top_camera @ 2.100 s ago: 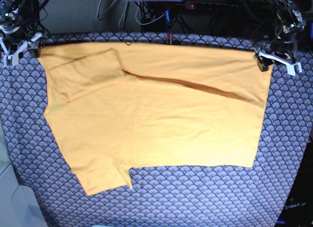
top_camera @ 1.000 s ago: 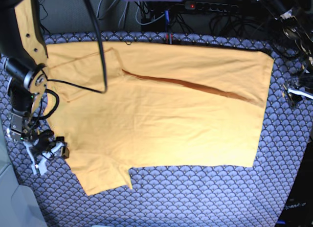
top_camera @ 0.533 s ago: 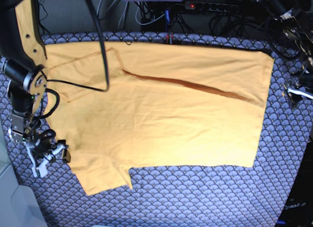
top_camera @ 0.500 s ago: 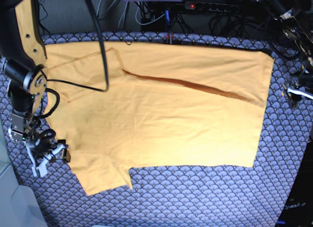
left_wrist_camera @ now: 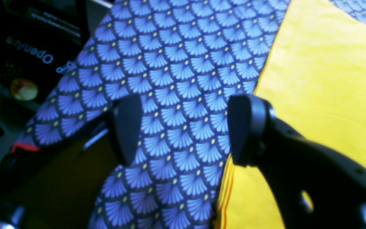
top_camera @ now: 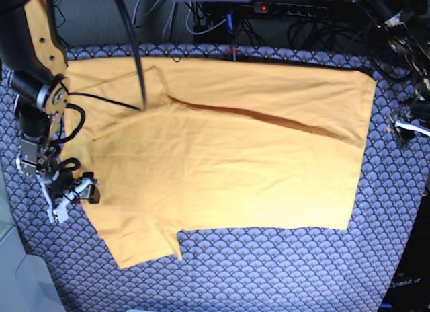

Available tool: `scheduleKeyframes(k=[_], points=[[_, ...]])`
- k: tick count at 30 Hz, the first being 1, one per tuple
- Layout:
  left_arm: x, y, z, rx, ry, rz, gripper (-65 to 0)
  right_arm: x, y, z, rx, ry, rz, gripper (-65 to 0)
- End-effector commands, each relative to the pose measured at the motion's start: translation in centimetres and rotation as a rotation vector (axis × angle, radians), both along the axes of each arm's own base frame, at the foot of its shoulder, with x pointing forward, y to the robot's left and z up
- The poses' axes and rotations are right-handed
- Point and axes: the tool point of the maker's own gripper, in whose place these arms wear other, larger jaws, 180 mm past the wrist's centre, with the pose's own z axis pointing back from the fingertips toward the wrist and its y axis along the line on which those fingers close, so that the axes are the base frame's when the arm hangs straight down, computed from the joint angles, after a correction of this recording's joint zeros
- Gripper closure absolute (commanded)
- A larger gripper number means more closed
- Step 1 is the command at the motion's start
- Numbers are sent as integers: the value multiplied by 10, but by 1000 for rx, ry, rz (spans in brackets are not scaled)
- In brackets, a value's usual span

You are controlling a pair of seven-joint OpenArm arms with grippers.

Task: Fold the T-shirt properly
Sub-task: 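Move the right gripper down to the shirt's side edge near the sleeve, then move the left gripper to the opposite side edge and grasp both edges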

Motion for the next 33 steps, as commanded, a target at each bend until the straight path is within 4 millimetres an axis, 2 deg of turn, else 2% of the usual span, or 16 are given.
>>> scheduleKeyframes(k=[1, 4, 6, 8, 14, 18, 21, 26, 30, 33], points=[[7, 6, 18, 34, -53, -6, -415, 14, -8, 20, -12, -48, -6, -385], [7, 6, 18, 34, -53, -6, -415, 16, 0, 20, -1, -61, 3, -382], [7, 6, 19, 35, -52, -7, -415, 16, 3, 19, 2, -61, 5, -350], [7, 6, 19, 37, -52, -7, -415, 18, 4, 20, 3, -63, 6, -289], [10, 5, 21, 37, -59, -10, -415, 19, 5, 22, 1, -68, 8, -38], [22, 4, 27, 24, -91, -8, -415, 18, 1, 23, -5, -69, 4, -11], [43, 1, 34, -1, -129, -16, -416, 18, -1, 23, -7, -70, 3, -11], [104, -33, 43, -47, -175, -123, -416, 17, 0, 21, -6, -66, 4, -11], [157, -64, 41, -8, -174, -220, -416, 17, 2, 20, -3, -66, 6, -11], [185, -80, 28, 18, -143, -256, -416, 17, 2, 20, -4, -65, 6, -11]])
